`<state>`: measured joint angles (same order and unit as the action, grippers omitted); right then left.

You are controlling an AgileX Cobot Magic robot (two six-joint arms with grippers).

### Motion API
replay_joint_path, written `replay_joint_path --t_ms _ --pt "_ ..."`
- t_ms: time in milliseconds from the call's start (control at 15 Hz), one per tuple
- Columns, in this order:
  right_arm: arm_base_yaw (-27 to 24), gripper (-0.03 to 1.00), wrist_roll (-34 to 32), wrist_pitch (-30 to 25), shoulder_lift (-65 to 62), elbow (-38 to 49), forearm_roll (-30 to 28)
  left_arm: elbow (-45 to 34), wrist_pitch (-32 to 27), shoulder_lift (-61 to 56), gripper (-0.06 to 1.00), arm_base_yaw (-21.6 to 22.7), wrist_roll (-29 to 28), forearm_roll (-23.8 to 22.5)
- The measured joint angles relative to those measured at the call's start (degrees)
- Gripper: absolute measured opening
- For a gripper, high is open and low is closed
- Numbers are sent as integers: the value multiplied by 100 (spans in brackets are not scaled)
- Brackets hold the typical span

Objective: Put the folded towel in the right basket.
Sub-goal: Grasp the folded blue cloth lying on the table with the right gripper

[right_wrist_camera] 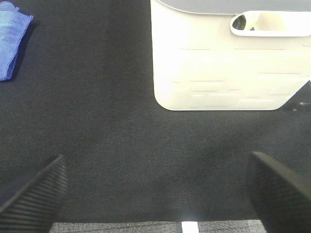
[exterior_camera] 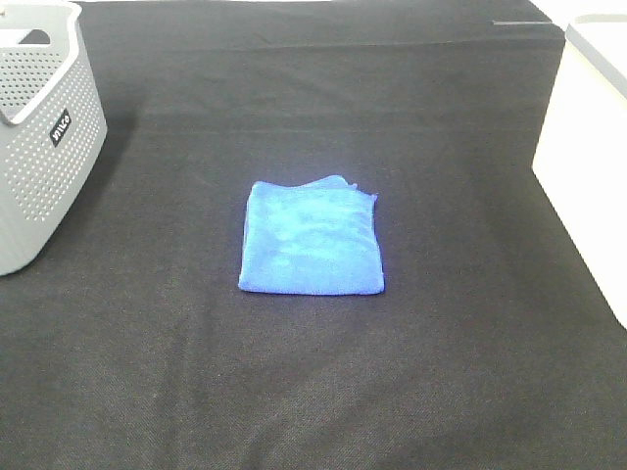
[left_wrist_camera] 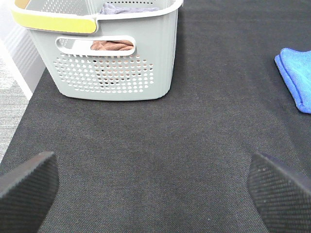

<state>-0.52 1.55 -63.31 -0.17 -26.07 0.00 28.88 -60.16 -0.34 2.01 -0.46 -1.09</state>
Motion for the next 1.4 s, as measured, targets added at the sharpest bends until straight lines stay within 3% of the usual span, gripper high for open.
replay_joint_path --t_ms 1400 --pt "0 96 0 0 0 0 0 0 0 0 99 0 0 0"
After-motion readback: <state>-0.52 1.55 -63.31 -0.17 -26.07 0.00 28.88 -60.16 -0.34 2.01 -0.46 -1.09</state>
